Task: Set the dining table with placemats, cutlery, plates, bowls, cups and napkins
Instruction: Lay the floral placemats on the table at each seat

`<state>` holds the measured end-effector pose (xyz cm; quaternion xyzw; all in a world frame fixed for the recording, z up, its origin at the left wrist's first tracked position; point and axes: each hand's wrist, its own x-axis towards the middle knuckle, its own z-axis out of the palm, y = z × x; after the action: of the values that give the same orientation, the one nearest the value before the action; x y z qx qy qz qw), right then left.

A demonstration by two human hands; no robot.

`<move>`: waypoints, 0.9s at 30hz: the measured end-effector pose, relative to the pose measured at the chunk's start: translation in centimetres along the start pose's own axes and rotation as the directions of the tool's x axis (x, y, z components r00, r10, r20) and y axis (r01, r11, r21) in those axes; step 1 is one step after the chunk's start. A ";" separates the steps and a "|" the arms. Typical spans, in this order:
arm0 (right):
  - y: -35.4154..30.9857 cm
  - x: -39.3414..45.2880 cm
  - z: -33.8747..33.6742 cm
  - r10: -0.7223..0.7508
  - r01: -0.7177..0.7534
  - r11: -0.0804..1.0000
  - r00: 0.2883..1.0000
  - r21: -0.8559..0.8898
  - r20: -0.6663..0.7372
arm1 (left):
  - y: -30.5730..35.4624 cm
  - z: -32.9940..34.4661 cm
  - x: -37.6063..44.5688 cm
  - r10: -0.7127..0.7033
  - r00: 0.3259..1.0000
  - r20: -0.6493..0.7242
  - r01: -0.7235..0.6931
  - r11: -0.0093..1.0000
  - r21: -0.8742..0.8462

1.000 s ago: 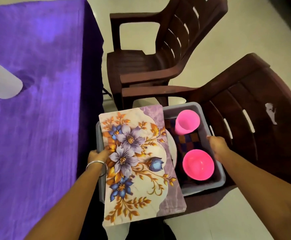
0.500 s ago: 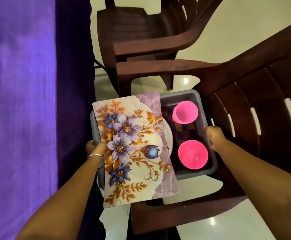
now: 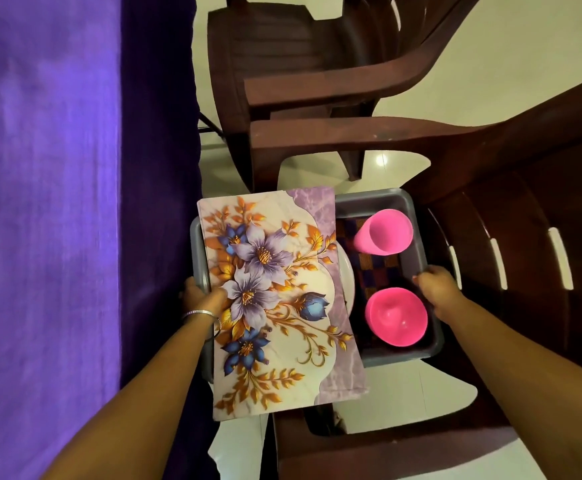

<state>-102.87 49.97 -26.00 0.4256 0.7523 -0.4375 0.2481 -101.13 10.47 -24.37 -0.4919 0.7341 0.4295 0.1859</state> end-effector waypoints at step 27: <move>0.6 -5.9 4.9 -0.362 0.279 0.825 0.929 -0.491 -0.080 | -0.8 -0.3 -1.4 0.072 0.996 -0.053 -0.063 0.987 0.147</move>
<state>-99.27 43.41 -24.27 0.2552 0.9149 -0.2391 0.2016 -99.76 10.91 -23.54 -0.4641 0.7848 0.3664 0.1854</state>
